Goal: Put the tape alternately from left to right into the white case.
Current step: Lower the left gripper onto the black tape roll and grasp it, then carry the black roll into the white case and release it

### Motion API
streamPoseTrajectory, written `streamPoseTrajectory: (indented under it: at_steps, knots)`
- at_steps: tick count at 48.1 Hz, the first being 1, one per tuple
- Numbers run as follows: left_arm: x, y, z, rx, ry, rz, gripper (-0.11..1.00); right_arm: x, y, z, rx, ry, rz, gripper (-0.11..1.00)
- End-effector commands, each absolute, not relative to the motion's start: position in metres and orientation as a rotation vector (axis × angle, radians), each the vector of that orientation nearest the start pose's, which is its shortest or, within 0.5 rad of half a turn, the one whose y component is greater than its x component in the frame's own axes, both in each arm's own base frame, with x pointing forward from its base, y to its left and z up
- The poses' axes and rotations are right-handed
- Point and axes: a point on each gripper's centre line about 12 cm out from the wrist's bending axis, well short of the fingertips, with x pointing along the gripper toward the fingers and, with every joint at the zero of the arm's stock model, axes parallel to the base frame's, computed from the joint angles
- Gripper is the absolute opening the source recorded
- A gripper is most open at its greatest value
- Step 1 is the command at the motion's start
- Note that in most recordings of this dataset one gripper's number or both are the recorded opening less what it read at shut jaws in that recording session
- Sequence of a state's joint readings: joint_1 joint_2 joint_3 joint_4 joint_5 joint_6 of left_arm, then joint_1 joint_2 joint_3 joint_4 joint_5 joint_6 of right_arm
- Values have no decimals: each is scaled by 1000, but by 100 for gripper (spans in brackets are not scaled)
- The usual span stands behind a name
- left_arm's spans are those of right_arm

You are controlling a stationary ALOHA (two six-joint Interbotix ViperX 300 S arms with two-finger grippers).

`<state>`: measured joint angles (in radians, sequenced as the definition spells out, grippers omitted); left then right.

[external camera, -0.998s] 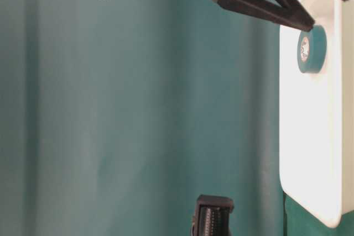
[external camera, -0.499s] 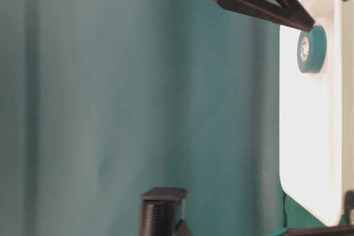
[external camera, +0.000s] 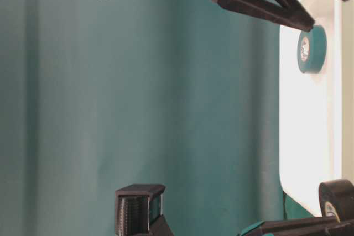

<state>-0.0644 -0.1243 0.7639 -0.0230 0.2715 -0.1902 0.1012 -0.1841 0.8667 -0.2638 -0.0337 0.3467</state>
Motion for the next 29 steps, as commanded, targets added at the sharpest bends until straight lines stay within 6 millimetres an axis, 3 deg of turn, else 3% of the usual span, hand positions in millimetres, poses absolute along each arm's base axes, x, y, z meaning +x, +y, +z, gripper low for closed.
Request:
streamPoseTrajectory:
  at_steps: [1, 12, 29]
  knots:
    - [340, -15, 177, -180, 857, 45, -4, 334, 36, 182, 55, 617, 85, 88]
    - [343, 16, 192, -141, 803, 91, -4, 333, 38, 183, 53, 616, 89, 88]
    - [374, 61, 195, 72, 754, 98, -4, 333, 40, 182, 54, 618, 96, 88]
